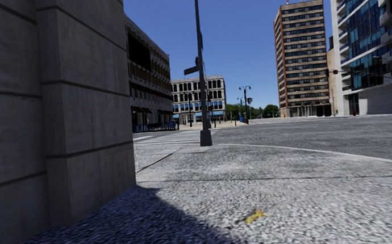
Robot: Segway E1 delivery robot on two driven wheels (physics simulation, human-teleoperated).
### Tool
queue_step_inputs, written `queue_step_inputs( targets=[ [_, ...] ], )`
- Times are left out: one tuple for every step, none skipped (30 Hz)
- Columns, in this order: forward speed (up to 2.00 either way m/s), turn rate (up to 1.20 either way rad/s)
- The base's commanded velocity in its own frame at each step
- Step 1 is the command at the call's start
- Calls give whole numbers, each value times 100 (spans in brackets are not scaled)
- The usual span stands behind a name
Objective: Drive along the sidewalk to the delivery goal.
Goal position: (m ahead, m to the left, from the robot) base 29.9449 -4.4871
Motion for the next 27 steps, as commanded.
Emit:
queue_step_inputs(
  targets=[
    [200,0],
    [200,0],
    [200,0],
    [200,0],
    [200,0],
    [200,0],
    [200,0],
    [200,0],
    [200,0],
    [200,0],
    [200,0],
    [200,0],
    [200,5],
    [200,5],
    [200,13],
    [200,20],
    [200,24],
    [200,26],
    [200,26],
    [200,28],
    [200,28],
    [200,29],
    [200,29],
    [200,30],
    [200,30],
    [200,30],
    [200,30]
  ],
)
